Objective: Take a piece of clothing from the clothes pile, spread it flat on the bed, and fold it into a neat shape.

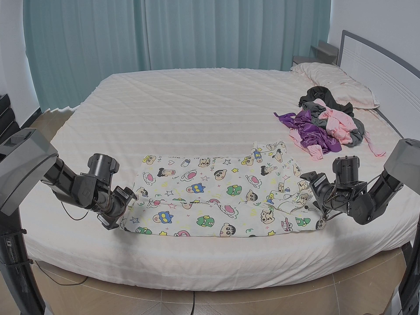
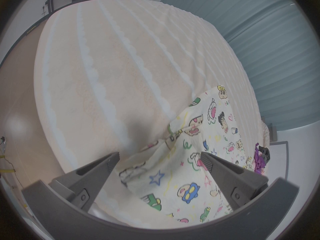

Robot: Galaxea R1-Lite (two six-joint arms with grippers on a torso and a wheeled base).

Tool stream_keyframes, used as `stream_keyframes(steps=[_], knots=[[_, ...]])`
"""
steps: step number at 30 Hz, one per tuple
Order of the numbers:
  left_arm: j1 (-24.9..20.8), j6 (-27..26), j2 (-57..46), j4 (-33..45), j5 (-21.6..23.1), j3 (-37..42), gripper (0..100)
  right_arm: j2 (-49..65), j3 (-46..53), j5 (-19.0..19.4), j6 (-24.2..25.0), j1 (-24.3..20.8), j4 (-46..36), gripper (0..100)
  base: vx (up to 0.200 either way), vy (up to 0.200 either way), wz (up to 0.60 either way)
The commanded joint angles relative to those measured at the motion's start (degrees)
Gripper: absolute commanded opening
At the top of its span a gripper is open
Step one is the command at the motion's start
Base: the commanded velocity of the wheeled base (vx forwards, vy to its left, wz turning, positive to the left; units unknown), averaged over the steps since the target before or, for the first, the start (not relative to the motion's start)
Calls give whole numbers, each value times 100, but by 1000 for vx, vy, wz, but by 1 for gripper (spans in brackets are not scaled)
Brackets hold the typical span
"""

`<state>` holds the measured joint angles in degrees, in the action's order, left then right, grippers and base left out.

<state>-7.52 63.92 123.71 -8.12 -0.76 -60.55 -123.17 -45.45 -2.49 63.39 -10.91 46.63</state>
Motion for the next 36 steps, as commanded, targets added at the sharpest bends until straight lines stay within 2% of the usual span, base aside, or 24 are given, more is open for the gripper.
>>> stream_keyframes(steps=[1,10,11,22,30,36], knots=[[-162,130,-550,-454,67,667,100,-638,-140,-15,112,-8,268,100,0,0,0],[-241,130,-515,-463,76,650,100,-928,-439,29,-46,133,479,100,0,0,0],[-241,130,-515,-463,76,650,100,-937,-465,29,-55,133,479,0,0,0,0],[-232,139,-559,-471,84,676,100,-726,-166,-24,-433,98,487,0,0,0,0],[-232,139,-576,-471,84,720,100,259,317,-33,-459,28,382,0,0,0,0],[-232,130,-576,-480,93,817,100,988,651,-50,-512,-210,-93,0,0,0,0]])
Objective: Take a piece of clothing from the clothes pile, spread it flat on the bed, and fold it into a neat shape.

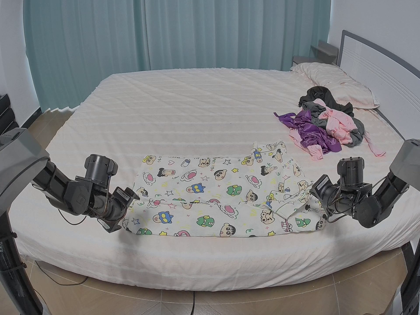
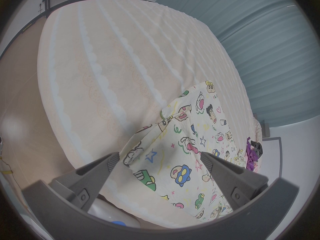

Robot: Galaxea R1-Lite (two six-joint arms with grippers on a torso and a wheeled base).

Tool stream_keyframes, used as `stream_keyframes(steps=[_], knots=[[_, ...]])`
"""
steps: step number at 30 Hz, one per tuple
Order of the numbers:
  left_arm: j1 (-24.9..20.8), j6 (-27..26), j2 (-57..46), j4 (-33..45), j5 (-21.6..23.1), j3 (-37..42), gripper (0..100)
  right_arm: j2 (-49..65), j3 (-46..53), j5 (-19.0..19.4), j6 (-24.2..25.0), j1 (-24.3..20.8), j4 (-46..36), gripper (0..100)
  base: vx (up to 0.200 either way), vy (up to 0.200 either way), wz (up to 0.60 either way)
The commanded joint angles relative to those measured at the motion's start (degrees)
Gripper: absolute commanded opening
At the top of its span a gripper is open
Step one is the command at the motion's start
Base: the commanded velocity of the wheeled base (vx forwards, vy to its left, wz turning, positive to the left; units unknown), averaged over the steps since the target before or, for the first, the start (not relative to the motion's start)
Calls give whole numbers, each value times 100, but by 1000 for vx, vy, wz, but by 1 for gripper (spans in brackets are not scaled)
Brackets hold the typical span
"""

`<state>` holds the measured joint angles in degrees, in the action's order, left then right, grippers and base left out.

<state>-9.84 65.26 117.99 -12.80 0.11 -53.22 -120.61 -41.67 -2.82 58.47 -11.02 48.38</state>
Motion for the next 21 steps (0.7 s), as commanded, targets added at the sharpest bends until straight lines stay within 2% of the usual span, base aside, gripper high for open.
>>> stream_keyframes(steps=[1,5,13,21], knots=[[-1,-4,-4,-12,7,93,100,820,352,-70,-19,-234,-321,0,0,0,0],[-1,-4,-48,-12,7,128,100,970,704,-413,-28,-383,-303,0,0,0,0],[-9,-4,-83,-12,24,172,100,952,1345,-729,-151,-788,-259,0,0,0,0],[-9,-4,-83,-12,24,172,100,882,1600,-764,-230,-911,22,0,0,0,0]])
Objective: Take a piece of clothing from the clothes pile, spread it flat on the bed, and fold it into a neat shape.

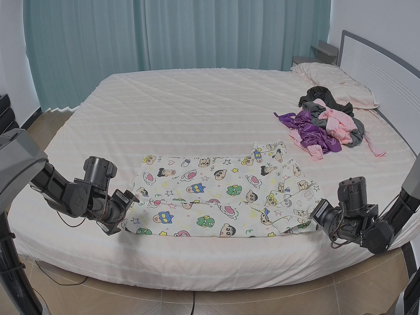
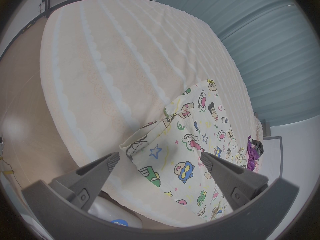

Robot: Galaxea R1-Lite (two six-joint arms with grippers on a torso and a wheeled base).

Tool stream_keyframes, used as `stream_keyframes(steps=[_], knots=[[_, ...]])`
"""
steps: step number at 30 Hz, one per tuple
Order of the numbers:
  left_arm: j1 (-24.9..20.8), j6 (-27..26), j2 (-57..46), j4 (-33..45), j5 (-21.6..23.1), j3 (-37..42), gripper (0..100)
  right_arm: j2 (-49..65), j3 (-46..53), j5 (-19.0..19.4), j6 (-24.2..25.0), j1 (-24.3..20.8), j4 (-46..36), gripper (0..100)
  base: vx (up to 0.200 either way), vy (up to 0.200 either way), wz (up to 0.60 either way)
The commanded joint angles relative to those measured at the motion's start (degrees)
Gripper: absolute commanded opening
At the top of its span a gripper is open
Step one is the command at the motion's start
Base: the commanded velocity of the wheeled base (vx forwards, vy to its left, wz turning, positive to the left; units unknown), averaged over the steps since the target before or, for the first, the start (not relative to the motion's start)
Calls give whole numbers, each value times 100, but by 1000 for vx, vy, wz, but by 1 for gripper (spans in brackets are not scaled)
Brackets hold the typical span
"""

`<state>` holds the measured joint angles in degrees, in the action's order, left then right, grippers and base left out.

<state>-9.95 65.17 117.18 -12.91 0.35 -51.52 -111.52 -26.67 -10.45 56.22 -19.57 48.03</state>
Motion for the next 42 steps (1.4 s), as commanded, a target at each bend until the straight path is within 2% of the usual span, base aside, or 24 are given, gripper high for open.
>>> stream_keyframes(steps=[1,2,7,17,19,28,35,42], knots=[[2,4,-2,-1,0,1,100,-45,110,-1,-6,-56,84,0,0,0,0],[2,4,-2,-1,0,1,100,-72,110,-1,-6,-56,84,100,0,0,0],[2,4,-2,-1,0,1,100,-19,233,-28,-15,-74,84,100,0,0,0],[-42,4,-19,-1,0,1,100,245,154,8,-24,-504,92,100,0,0,0],[-42,13,-72,-1,0,10,100,-54,-259,43,-15,-759,22,100,0,0,0],[-34,4,-151,-80,0,116,100,-1188,-1877,60,-59,-1181,-699,100,0,0,0],[-34,4,-151,-89,0,160,100,-1829,-3046,166,-120,-1243,-1340,100,0,0,0],[-34,4,-151,-98,0,151,100,-1961,-3406,175,-129,-1392,-1534,100,0,0,0]])
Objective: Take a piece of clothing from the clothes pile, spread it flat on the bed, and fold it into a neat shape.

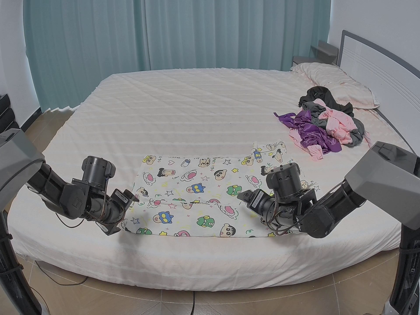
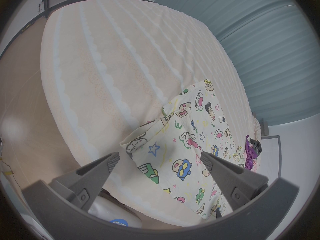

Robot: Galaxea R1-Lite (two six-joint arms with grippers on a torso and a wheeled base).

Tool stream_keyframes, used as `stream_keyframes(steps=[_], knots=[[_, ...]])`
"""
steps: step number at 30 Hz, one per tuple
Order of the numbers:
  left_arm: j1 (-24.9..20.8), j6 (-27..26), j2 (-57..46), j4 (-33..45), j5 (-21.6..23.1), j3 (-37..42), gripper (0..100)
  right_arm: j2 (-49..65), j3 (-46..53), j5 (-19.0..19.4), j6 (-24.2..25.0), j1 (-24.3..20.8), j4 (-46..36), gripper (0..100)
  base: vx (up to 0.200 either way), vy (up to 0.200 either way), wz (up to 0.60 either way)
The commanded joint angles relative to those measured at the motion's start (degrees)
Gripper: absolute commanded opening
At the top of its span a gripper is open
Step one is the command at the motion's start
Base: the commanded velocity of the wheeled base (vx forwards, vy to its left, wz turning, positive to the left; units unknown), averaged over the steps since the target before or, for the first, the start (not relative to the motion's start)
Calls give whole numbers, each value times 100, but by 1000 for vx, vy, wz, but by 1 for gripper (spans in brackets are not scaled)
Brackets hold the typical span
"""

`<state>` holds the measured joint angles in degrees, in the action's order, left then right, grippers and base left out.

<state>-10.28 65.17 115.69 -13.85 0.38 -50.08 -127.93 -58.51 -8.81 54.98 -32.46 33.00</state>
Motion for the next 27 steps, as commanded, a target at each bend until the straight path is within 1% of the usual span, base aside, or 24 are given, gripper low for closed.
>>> stream_keyframes(steps=[1,5,6,9,13,15,17,21,24,27], knots=[[-1,4,-2,-4,-3,-2,100,-329,-231,11,-5,-111,-30,100,0,0,0],[-1,4,-2,-4,-3,-2,100,-496,-257,2,-75,-102,-13,100,0,0,0],[-1,4,-2,-4,-3,-2,100,-646,-389,-6,-172,-50,5,100,0,0,0],[-1,4,-11,-4,-3,-2,100,-795,-573,-41,-189,56,31,100,0,0,0],[-1,4,-2,-4,6,7,100,-813,-670,-50,-198,65,101,100,0,0,0],[-9,-4,41,-4,-3,16,100,-821,-644,-41,-189,56,268,100,0,0,0],[-9,-13,41,-4,6,7,100,-778,-591,-50,-198,38,391,100,0,0,0],[-1,-13,33,-4,6,16,100,-681,-477,-59,-189,3,391,100,0,0,0],[-1,-13,33,-4,6,7,100,-268,-37,-50,-198,-173,391,100,0,0,0],[-1,-13,15,-4,6,16,100,66,297,-24,-321,-340,462,100,0,0,0]])
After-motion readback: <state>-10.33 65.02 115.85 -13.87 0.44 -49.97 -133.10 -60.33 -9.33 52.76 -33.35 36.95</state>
